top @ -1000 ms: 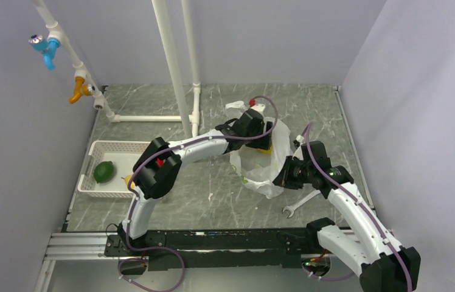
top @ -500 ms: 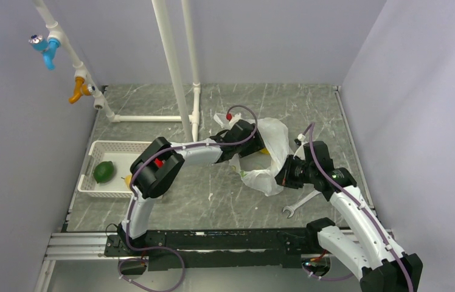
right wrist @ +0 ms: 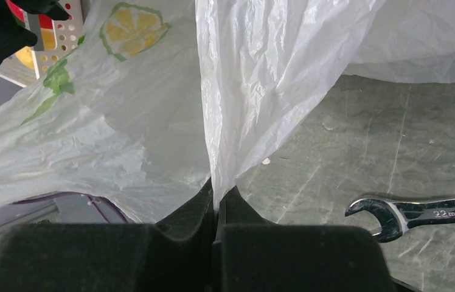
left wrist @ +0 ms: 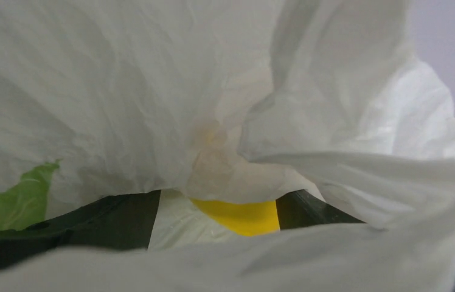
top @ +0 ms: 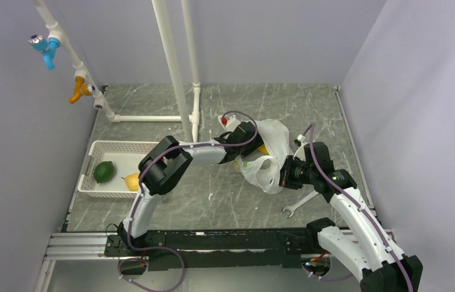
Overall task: Take the fake fruits out of the plastic bag
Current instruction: Take out the fake fruit from the plastic bag, then place the fake fruit in the bin, then adjust the plastic bag at the center of the board.
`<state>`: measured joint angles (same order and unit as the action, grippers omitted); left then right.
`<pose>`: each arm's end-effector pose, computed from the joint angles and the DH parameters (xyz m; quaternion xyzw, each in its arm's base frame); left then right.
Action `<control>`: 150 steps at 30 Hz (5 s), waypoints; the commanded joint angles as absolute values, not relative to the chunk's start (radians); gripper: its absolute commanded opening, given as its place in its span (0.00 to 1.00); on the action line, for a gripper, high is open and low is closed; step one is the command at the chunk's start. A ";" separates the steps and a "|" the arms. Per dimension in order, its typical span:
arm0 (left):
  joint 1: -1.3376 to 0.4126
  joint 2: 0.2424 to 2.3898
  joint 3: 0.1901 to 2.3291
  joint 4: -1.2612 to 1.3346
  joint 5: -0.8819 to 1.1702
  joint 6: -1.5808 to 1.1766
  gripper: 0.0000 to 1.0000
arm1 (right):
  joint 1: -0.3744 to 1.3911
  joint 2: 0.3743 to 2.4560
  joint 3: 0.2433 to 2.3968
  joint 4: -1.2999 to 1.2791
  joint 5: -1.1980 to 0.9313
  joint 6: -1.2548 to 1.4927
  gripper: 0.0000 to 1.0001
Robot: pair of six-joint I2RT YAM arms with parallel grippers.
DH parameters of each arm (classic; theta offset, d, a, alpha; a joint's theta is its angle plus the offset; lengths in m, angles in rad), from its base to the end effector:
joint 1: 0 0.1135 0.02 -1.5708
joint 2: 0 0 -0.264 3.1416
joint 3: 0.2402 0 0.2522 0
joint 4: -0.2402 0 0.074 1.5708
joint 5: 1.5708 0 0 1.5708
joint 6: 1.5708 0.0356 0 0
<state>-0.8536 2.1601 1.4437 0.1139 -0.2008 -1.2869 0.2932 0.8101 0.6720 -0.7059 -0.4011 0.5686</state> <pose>0.3212 -0.3575 0.1557 -0.2349 0.8500 -0.3637 0.3001 0.1490 0.0595 0.2506 0.0556 0.9170 0.3147 0.2387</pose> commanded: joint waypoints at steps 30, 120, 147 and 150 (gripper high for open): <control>-0.785 1.820 1.094 0.445 0.015 -1.353 0.27 | 0.293 0.782 0.596 -0.555 -0.224 0.593 0.00; 0.313 0.762 0.596 -0.455 0.570 -0.676 0.88 | 0.294 0.870 0.626 -0.407 -0.333 0.497 0.00; -0.379 0.700 0.492 0.004 0.486 -0.853 0.81 | 0.826 0.765 0.533 -0.502 -0.254 0.590 0.00; -0.500 0.762 0.482 0.096 0.401 -0.893 0.81 | 0.826 0.640 0.450 -0.441 -0.247 0.663 0.00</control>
<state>-0.3832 0.7074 0.4492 -0.0734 0.5030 -0.8577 0.8227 0.7670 0.5243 -0.4553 -0.3099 0.5472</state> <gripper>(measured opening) 0.809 0.007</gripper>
